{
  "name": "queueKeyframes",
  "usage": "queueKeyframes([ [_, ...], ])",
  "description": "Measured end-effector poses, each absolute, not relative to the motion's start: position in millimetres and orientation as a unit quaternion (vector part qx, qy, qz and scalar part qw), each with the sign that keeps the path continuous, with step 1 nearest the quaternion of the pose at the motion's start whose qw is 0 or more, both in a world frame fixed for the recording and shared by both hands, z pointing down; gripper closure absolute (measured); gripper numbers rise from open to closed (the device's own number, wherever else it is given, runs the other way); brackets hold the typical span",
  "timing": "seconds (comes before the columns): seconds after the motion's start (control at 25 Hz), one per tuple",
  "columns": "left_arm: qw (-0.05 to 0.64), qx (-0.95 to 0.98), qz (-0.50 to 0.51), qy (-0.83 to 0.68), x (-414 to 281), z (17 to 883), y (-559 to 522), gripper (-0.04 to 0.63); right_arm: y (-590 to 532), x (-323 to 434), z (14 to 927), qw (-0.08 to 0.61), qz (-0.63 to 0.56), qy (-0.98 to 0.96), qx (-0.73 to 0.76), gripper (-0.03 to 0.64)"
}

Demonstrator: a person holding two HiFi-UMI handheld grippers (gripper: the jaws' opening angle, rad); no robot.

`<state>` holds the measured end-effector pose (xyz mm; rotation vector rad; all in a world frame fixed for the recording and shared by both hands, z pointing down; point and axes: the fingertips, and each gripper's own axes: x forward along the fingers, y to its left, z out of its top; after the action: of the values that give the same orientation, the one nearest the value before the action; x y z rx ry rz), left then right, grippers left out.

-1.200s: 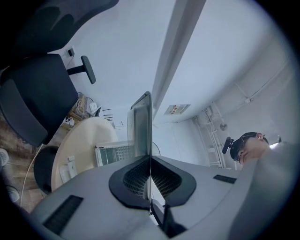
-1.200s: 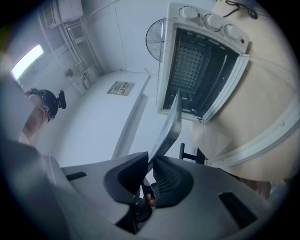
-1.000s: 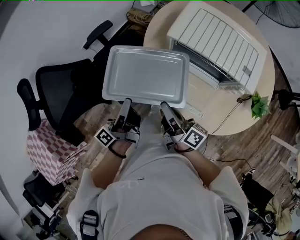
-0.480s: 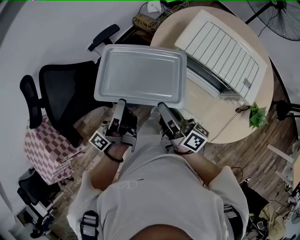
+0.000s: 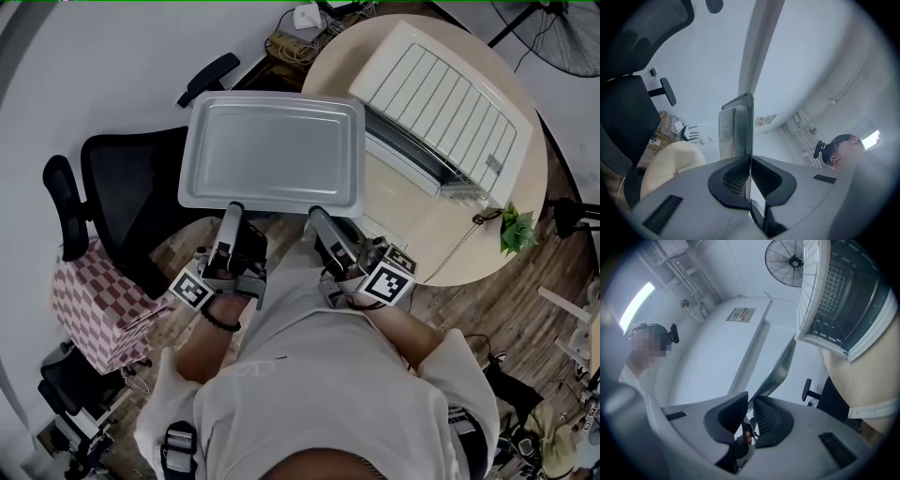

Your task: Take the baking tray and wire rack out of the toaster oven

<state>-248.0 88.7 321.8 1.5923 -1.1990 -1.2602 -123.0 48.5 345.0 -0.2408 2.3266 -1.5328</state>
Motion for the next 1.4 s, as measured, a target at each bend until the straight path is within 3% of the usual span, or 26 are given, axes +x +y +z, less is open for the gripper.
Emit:
queueKeyframes([
  [0.36,0.412,0.652,-0.494,-0.402,-217,322,47,0.586,20,-86,332,0.197,-0.498,0.829,-0.16,0.583],
  [1.4,0.478,0.748,-0.403,-0.221,-27,319,-138,0.58,-106,103,328,0.294,-0.414,0.777,-0.373,0.578],
])
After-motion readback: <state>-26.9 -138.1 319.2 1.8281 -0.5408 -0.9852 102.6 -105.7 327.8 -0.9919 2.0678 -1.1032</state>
